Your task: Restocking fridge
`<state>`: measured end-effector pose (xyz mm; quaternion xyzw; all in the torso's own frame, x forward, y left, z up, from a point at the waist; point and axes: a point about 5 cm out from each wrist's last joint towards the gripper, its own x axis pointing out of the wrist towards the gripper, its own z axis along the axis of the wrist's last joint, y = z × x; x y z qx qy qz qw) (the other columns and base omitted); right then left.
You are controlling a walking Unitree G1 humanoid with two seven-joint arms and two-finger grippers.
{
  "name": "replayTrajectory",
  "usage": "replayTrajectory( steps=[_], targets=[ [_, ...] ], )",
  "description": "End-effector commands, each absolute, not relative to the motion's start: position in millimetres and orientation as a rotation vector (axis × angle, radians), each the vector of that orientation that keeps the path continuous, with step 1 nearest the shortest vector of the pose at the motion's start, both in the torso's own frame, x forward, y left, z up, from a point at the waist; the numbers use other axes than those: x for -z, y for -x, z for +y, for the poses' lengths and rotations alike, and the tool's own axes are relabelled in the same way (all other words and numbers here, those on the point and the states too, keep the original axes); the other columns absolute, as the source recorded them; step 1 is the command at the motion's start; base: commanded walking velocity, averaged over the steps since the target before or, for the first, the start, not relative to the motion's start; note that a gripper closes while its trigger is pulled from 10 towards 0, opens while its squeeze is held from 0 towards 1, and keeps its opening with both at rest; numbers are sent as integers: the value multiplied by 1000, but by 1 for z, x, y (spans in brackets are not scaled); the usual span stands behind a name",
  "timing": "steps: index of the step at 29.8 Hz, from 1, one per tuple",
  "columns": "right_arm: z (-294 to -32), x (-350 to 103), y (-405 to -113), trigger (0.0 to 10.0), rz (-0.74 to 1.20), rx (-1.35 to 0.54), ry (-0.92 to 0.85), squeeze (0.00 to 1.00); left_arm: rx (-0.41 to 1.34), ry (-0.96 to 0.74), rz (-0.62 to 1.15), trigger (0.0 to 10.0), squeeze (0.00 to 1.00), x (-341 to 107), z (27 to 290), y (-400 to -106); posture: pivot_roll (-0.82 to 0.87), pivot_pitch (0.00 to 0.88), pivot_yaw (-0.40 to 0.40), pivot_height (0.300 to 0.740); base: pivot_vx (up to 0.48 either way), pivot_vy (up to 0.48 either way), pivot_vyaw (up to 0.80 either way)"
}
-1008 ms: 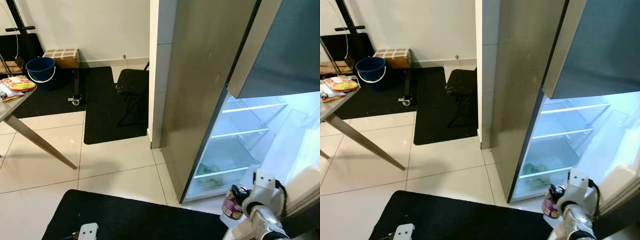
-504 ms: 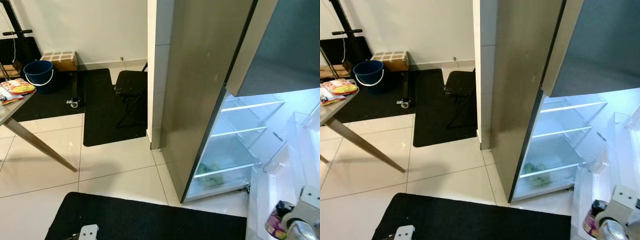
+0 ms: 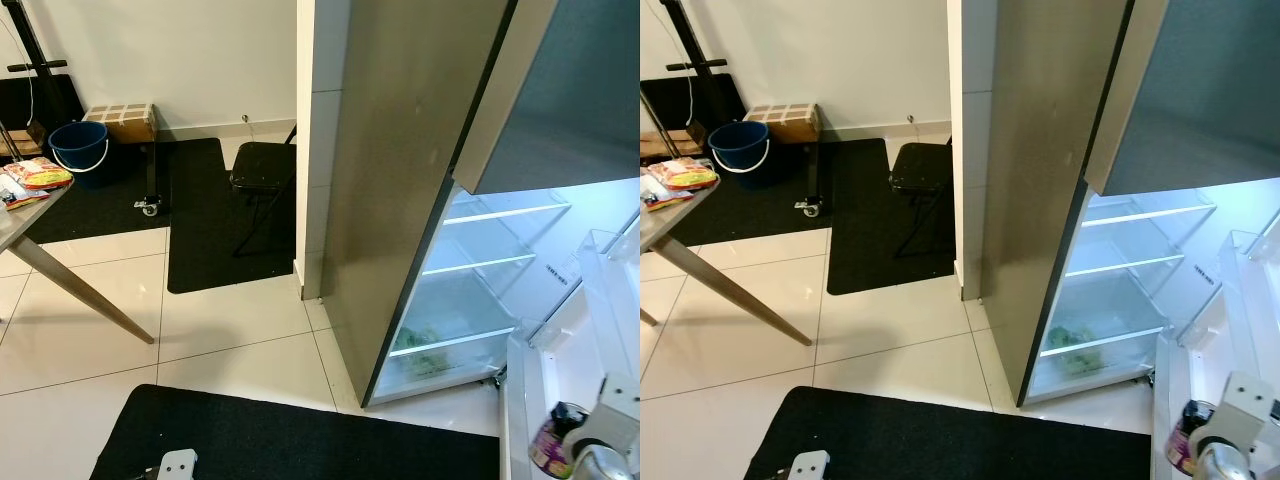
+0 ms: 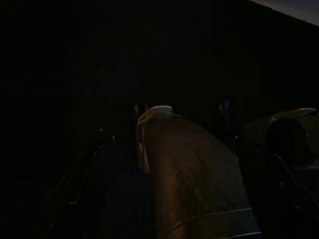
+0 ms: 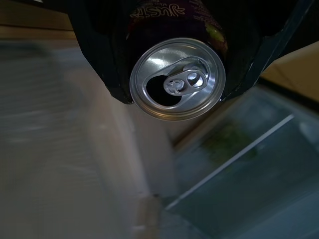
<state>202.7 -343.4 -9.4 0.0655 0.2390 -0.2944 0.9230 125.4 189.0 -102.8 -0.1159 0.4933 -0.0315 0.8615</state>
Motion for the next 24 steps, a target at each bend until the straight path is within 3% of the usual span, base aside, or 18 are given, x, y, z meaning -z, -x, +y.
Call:
replayTrajectory(
  steps=[1,10,16,24],
  targets=[
    [-345,6,-204,10000,458,596,-125,0,61,246,1065,10000,0,105,191,-118,-41,0,-6,740,0,0,0],
    [-350,-25,-234,10000,315,525,-77,0,65,248,1063,10000,0,105,190,-119,-46,0,-5,740,0,0,0],
    [-313,-21,-258,10000,372,236,4,0,68,253,1060,10000,0,105,188,-120,-48,0,-10,740,0,0,0],
    [-297,1,-250,10000,495,230,20,0,65,260,1060,10000,0,105,186,-119,-40,0,-14,740,0,0,0]
  ],
)
